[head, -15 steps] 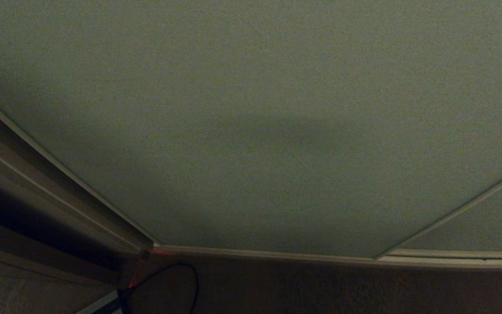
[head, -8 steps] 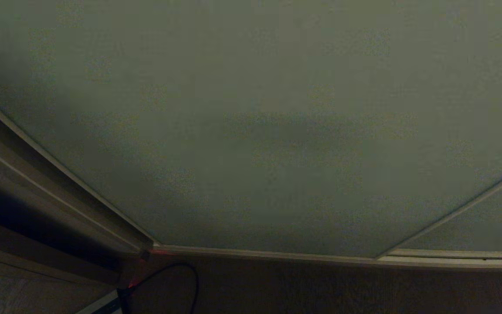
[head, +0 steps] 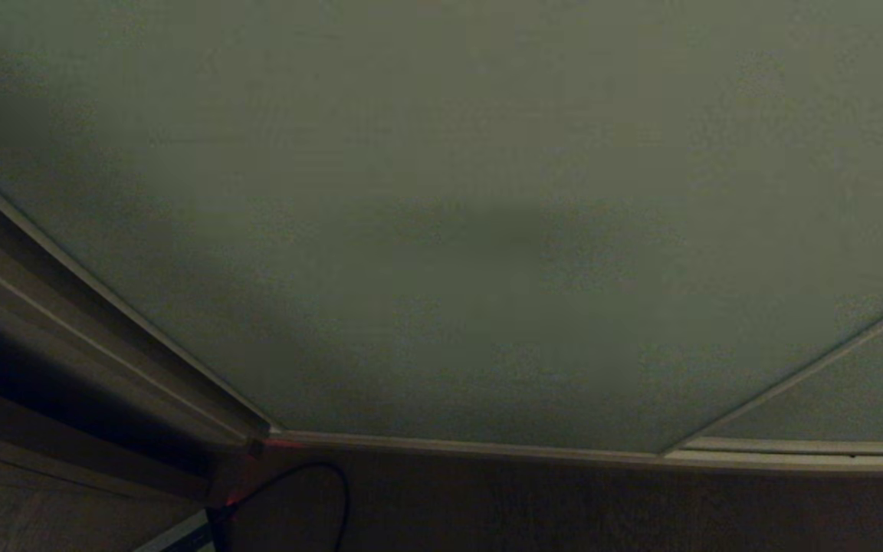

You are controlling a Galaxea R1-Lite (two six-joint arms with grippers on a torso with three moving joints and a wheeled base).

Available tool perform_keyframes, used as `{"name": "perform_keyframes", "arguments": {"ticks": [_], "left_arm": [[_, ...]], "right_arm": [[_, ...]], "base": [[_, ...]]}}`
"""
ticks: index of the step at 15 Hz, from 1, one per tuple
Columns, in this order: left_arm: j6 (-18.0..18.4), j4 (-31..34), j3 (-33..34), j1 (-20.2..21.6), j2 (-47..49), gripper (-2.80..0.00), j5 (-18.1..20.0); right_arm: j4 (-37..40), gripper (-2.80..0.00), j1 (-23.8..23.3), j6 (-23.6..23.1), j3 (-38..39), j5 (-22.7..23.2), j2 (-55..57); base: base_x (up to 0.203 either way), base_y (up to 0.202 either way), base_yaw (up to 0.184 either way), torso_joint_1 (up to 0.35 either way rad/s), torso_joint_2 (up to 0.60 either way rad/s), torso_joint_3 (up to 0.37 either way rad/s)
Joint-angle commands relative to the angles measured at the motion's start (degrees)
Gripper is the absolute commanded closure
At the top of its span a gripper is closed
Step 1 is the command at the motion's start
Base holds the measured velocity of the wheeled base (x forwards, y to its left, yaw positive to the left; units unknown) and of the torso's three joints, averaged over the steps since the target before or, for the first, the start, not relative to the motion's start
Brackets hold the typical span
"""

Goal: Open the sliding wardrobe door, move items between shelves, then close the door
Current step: Open the door

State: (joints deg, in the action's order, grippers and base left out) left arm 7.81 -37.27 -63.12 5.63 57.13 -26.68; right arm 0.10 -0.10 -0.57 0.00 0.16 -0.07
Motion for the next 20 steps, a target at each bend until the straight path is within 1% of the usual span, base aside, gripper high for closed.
{"name": "perform_keyframes", "arguments": {"ticks": [1,2,3,8,11,13,18,20], "left_arm": [[-3.04,2.71,-4.19,4.86,3.53,0.0,1.9],[-5.24,5.32,-6.28,6.31,4.61,0.0,3.34],[-6.52,7.14,-7.5,6.66,5.43,0.0,4.7],[-8.16,7.83,-7.38,6.67,6.33,0.0,11.31],[-8.38,7.83,-8.99,6.75,7.96,0.0,11.84],[-8.76,7.83,-10.41,7.6,8.8,0.0,11.83],[-8.87,7.89,-11.02,7.83,10.1,0.0,12.05],[-9.08,7.83,-11.21,7.82,10.53,0.0,15.59]], "right_arm": [[-0.01,0.0,0.01,-0.04,0.18,0.02,0.07],[-0.01,0.0,0.01,-0.04,0.18,0.02,0.07],[-0.01,0.0,0.01,-0.04,0.18,0.02,0.07],[-0.01,0.0,0.01,-0.04,0.18,0.02,0.07],[-0.01,0.0,0.01,-0.04,0.18,0.02,0.07],[-0.01,0.0,0.01,-0.04,0.18,0.02,0.07],[-0.01,0.0,0.01,-0.04,0.18,0.02,0.07],[-0.01,0.0,0.01,-0.04,0.18,0.02,0.07]], "base": [[0.0,0.0,0.0,0.0,0.0,0.0],[0.0,0.0,0.0,0.0,0.0,0.0],[0.0,0.0,0.0,0.0,0.0,0.0],[0.0,0.0,0.0,0.0,0.0,0.0],[0.0,0.0,0.0,0.0,0.0,0.0],[0.0,0.0,0.0,0.0,0.0,0.0],[0.0,0.0,0.0,0.0,0.0,0.0],[0.0,0.0,0.0,0.0,0.0,0.0]]}}
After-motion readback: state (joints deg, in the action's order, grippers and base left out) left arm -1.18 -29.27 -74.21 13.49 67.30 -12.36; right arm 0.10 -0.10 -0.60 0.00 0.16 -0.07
